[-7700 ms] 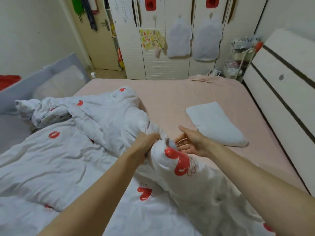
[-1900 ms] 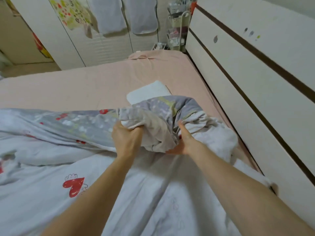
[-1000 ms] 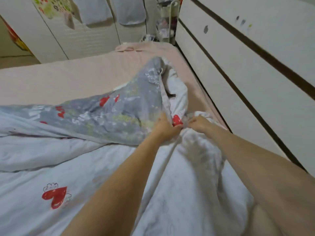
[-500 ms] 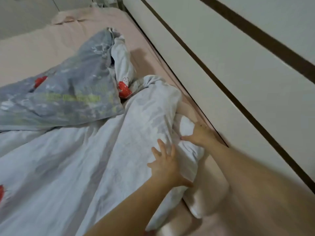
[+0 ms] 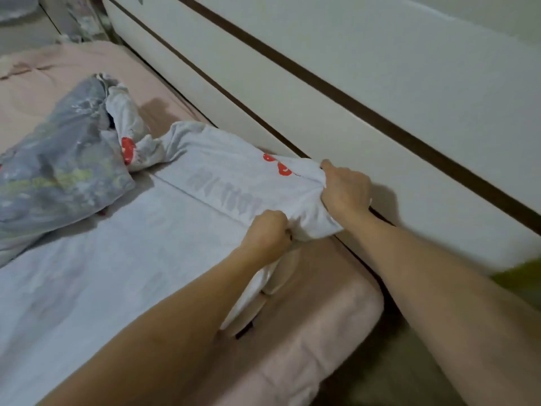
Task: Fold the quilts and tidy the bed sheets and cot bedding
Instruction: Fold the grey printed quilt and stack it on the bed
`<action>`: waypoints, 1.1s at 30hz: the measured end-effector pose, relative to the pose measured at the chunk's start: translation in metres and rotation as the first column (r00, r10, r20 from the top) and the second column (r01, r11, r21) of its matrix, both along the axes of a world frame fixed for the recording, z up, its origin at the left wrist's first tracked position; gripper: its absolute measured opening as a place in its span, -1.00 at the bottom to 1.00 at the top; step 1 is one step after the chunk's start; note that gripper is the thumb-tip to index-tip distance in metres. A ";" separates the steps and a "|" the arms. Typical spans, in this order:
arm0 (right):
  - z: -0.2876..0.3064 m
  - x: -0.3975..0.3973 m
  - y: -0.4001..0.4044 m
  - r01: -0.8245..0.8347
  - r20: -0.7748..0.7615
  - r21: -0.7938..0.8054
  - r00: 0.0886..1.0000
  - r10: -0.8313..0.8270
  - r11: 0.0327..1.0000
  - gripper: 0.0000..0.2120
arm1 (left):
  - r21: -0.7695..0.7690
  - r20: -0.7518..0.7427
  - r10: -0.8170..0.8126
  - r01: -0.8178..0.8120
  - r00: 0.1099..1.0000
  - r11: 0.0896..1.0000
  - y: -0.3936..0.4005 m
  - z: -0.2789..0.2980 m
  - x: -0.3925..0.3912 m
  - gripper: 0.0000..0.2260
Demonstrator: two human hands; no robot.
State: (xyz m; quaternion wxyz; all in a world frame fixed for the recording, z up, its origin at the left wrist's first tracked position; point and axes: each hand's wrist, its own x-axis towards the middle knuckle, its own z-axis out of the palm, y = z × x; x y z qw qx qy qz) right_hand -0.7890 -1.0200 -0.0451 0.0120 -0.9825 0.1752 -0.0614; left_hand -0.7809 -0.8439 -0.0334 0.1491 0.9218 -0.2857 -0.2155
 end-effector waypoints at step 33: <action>-0.144 0.279 0.376 0.274 -0.297 0.935 0.951 0.079 0.226 -0.26 | 0.260 0.238 0.571 -0.618 0.786 0.742 0.301 -0.136 0.207 -0.22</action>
